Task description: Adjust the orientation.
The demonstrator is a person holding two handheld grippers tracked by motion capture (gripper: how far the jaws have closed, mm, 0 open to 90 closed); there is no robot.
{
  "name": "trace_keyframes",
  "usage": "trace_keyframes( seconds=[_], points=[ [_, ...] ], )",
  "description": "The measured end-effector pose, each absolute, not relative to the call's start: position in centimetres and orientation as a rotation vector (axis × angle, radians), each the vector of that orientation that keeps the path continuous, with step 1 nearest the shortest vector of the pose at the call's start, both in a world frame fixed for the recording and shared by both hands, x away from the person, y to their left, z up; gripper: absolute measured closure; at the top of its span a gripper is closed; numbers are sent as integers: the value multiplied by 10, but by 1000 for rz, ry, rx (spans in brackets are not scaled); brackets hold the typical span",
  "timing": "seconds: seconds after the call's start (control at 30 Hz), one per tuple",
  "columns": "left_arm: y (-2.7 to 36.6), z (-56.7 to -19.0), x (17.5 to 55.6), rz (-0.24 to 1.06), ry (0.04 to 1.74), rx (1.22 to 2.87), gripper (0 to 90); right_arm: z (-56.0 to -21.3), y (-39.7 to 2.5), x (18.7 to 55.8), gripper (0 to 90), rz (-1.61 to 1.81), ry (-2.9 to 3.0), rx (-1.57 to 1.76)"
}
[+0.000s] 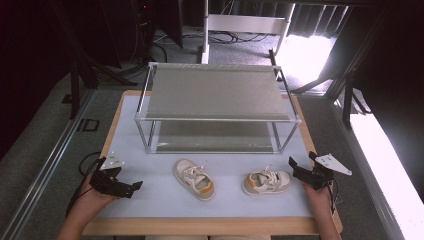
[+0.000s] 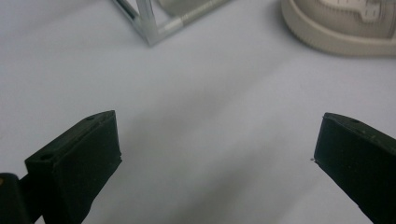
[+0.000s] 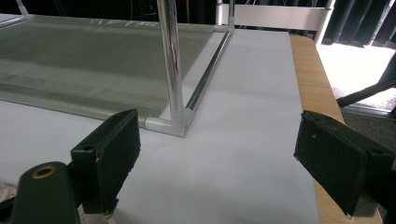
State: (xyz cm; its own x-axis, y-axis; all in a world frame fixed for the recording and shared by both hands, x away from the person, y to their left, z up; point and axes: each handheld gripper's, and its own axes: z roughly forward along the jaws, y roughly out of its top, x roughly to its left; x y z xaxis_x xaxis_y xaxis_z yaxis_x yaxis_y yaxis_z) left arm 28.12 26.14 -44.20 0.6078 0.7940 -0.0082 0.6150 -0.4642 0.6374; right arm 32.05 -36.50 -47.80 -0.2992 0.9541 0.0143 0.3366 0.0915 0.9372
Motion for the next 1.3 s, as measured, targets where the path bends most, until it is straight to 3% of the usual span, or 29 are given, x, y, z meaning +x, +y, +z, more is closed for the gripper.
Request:
trace_keyframes(
  seconds=[0.87, 1.3],
  points=[
    [241, -434, 293, 63, 1177, 2649, 18, -478, -365, 321, 140, 1205, 1723, 1285],
    [204, -401, 294, 101, 1061, 2657, 18, -478, -365, 321, 140, 1204, 1724, 1281]
  ],
)
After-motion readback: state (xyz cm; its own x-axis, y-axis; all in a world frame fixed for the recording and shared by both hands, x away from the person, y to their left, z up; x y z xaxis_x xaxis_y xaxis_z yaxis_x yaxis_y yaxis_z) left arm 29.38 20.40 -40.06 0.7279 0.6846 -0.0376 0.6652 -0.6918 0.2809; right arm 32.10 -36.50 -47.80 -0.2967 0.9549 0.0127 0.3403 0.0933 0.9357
